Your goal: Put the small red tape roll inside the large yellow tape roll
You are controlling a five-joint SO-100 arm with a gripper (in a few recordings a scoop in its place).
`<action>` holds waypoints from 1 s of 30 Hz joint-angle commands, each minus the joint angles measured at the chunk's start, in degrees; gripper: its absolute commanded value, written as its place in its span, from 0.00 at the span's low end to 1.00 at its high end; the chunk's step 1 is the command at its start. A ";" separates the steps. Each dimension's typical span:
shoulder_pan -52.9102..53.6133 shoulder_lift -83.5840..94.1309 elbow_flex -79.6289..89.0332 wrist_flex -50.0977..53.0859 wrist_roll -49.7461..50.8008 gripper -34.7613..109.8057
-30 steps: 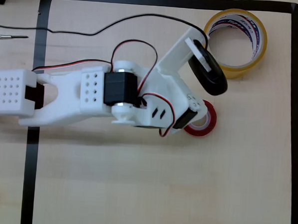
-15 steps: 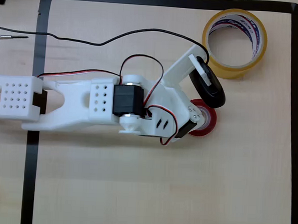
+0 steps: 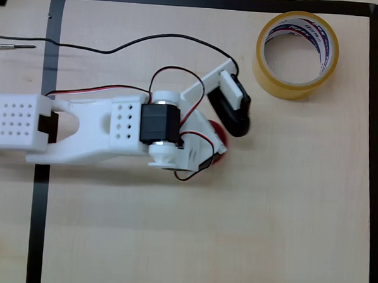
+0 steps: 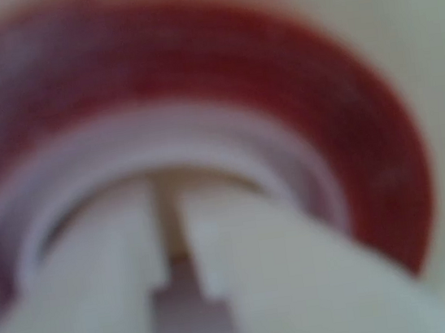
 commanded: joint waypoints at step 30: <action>-3.34 28.92 14.50 3.78 -58.71 0.24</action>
